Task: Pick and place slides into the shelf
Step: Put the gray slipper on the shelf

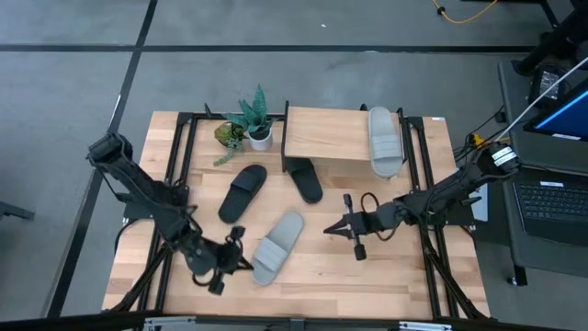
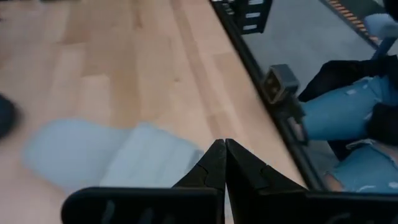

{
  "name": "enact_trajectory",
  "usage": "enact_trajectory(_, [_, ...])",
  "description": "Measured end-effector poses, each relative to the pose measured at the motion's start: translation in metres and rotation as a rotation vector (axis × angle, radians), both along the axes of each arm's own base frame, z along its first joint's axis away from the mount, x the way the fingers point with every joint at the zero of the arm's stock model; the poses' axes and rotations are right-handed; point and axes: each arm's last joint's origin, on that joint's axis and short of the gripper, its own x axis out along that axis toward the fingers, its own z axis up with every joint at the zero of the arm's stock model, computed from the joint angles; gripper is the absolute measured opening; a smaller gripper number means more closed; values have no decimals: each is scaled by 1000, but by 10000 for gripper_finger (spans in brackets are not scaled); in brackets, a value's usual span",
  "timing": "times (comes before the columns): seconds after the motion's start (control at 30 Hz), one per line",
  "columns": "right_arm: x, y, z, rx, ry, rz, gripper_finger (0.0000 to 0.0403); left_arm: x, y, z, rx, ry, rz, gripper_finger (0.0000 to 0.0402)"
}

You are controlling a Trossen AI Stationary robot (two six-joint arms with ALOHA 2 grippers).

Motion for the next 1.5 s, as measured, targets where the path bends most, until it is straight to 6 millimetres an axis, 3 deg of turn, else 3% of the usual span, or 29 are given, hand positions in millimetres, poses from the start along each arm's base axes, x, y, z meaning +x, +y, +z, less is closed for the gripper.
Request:
enact_trajectory(0.1, [-1, 8, 5, 25, -25, 27, 4, 1, -16, -1, -1, -5, -7, 0])
enact_trajectory(0.37, [-7, 35, 19, 36, -61, 57, 4, 4, -51, 25, 91, 128, 17, 0])
enact_trajectory(0.53, [-15, 49, 22, 41, -72, 36, 4, 1, -68, 22, 138, 258, 71, 0])
enact_trajectory(0.7, [-22, 58, 21, 72, -61, 10, 5, 4, -84, 11, 179, 265, 99, 0])
enact_trajectory(0.9, [-24, 61, 20, 87, -55, 0, 7, 13, -82, -17, 302, 344, 140, 0])
enact_trajectory(1.07, [-24, 60, 19, 98, -38, -5, 8, 20, -80, -29, 334, 368, 154, 0])
enact_trajectory(1.37, [-24, 60, 17, 101, -22, -6, 8, 26, -75, -30, 332, 372, 176, 0])
enact_trajectory(1.5, [-25, 60, 13, 121, 17, -15, 9, 26, -75, -30, 330, 372, 179, 19])
